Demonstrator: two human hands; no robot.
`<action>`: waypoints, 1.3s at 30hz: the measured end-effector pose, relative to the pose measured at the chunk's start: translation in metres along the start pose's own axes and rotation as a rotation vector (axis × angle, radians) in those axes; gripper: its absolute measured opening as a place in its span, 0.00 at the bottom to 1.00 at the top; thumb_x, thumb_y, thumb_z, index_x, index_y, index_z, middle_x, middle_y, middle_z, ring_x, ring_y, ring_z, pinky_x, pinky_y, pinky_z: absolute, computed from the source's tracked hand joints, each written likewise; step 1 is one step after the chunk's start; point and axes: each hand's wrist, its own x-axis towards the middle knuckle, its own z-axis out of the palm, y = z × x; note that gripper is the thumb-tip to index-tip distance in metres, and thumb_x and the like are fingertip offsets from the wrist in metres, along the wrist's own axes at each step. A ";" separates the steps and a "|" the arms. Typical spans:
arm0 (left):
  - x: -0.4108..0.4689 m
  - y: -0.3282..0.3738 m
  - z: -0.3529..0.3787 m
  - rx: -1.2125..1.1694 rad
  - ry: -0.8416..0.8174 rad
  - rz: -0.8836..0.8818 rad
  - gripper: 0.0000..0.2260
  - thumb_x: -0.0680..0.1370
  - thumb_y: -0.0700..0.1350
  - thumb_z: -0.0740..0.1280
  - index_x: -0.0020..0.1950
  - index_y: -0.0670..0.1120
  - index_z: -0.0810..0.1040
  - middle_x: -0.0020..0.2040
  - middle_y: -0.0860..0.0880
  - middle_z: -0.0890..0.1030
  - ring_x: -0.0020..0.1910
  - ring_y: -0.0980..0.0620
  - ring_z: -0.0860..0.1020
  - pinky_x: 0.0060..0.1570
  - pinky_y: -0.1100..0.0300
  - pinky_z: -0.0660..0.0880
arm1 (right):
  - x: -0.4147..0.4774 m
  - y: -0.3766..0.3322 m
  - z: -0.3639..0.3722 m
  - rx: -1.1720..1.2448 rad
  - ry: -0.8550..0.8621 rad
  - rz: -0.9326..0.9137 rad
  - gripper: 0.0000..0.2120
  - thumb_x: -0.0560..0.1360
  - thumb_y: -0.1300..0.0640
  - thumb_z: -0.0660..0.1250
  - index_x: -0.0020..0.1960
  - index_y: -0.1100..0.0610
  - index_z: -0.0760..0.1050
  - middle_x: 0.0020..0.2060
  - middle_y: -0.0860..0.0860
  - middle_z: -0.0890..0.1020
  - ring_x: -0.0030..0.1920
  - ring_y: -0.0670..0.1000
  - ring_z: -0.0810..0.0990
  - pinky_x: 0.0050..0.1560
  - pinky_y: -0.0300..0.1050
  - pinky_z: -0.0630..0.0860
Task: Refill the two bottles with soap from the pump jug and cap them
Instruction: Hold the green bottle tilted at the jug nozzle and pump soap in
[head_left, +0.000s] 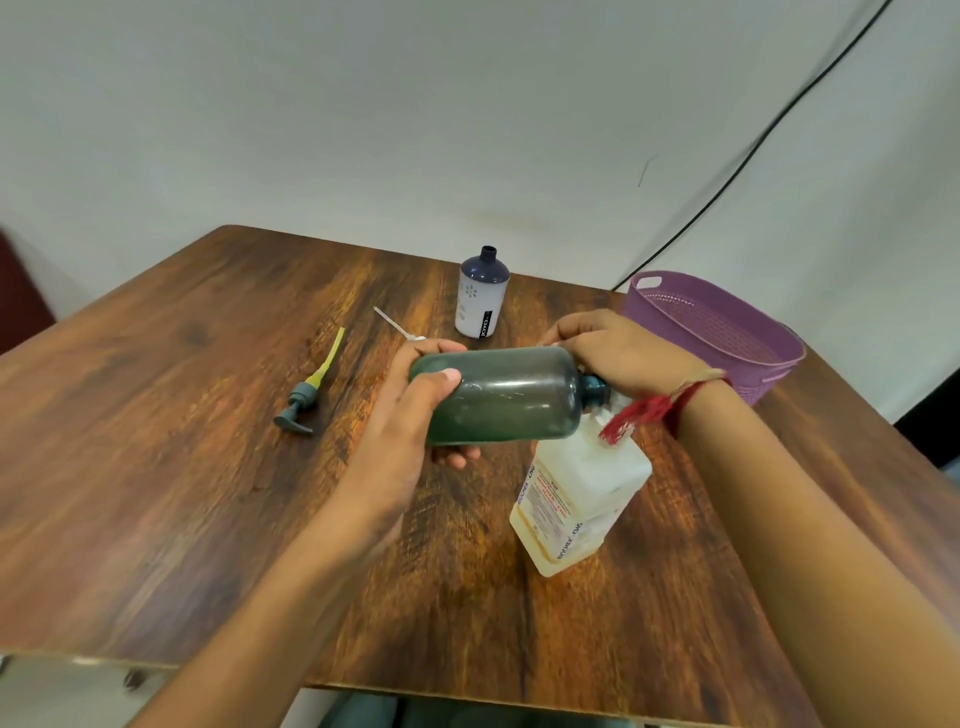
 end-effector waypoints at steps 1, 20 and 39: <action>0.000 0.000 0.000 0.001 -0.002 -0.003 0.11 0.71 0.52 0.60 0.52 0.54 0.74 0.52 0.42 0.78 0.32 0.48 0.77 0.28 0.60 0.72 | 0.000 0.001 0.002 0.000 0.008 0.014 0.13 0.76 0.66 0.56 0.40 0.56 0.77 0.39 0.51 0.78 0.45 0.53 0.75 0.52 0.53 0.74; -0.003 0.003 0.002 -0.030 -0.012 0.008 0.11 0.71 0.52 0.60 0.52 0.54 0.74 0.51 0.43 0.79 0.33 0.47 0.78 0.28 0.60 0.72 | -0.006 -0.004 -0.006 0.130 0.022 -0.079 0.15 0.78 0.51 0.62 0.49 0.63 0.79 0.39 0.53 0.79 0.40 0.50 0.76 0.48 0.44 0.75; -0.003 0.001 0.014 0.002 0.066 0.115 0.11 0.75 0.56 0.55 0.47 0.59 0.77 0.55 0.51 0.77 0.53 0.49 0.76 0.37 0.57 0.75 | -0.058 0.018 0.023 0.494 0.340 -0.124 0.17 0.82 0.54 0.52 0.45 0.53 0.78 0.38 0.45 0.80 0.29 0.31 0.75 0.29 0.24 0.69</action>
